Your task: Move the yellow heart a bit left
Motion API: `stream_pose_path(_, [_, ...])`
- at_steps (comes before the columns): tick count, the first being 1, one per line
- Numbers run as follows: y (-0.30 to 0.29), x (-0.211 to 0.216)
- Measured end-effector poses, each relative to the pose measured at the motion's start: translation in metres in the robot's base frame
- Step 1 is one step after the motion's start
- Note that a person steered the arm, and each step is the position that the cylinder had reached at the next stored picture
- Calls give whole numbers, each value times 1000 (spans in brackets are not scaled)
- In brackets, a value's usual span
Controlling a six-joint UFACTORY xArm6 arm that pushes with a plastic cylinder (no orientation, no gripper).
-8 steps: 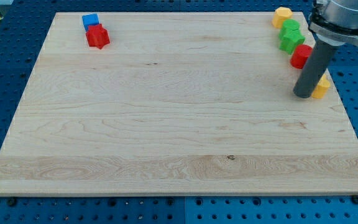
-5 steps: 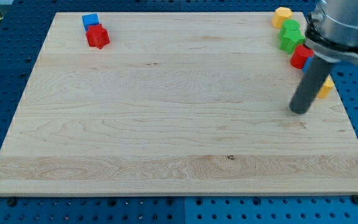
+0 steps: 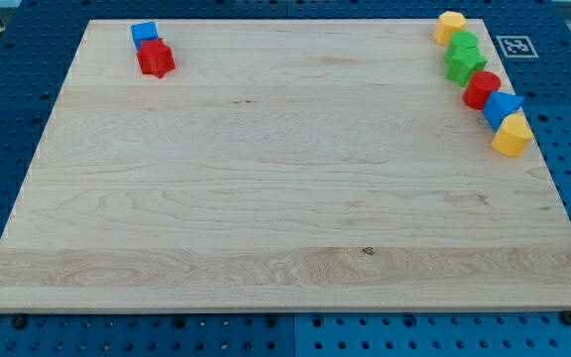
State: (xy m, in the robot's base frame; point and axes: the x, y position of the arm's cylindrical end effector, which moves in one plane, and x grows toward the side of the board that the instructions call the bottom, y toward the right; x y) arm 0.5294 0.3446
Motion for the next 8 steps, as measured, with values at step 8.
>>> stream_pose_path(8, [-16,-115])
